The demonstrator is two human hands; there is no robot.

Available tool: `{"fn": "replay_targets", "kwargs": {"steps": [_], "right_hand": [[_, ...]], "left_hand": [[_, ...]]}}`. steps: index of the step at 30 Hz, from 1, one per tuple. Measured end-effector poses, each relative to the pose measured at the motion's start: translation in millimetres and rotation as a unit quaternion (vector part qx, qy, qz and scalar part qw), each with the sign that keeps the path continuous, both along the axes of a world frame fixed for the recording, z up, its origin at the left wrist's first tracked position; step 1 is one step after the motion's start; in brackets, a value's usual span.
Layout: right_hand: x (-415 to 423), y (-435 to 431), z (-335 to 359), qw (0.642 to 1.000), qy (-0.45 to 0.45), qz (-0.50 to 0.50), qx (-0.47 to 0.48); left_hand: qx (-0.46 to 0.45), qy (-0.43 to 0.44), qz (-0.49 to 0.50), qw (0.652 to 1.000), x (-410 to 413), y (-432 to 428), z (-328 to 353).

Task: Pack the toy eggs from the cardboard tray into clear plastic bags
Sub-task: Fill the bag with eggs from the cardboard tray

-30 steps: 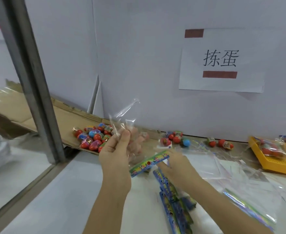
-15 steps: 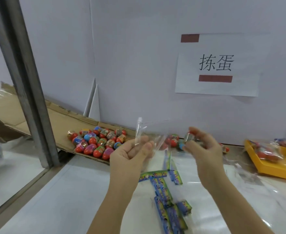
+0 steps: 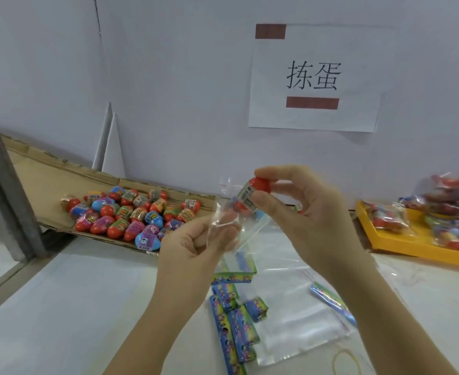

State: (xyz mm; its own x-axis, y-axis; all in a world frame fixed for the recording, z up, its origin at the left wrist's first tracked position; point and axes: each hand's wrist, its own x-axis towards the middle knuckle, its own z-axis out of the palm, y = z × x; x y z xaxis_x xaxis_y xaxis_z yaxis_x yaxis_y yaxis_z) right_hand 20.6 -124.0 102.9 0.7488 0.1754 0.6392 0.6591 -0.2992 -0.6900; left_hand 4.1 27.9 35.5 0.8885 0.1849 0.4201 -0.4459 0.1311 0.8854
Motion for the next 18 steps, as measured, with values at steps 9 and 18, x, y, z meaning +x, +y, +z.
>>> {"fn": "replay_targets", "kwargs": {"steps": [9, 18], "right_hand": [[2.2, -7.5, -0.4, 1.000, 0.001, -0.003, 0.012], [0.1, -8.2, 1.0, 0.999, 0.021, 0.041, 0.017]], "left_hand": [[0.004, -0.014, 0.006, 1.000, -1.8, -0.5, 1.7], [0.017, -0.046, 0.036, 0.998, -1.5, 2.0, -1.0]]}}
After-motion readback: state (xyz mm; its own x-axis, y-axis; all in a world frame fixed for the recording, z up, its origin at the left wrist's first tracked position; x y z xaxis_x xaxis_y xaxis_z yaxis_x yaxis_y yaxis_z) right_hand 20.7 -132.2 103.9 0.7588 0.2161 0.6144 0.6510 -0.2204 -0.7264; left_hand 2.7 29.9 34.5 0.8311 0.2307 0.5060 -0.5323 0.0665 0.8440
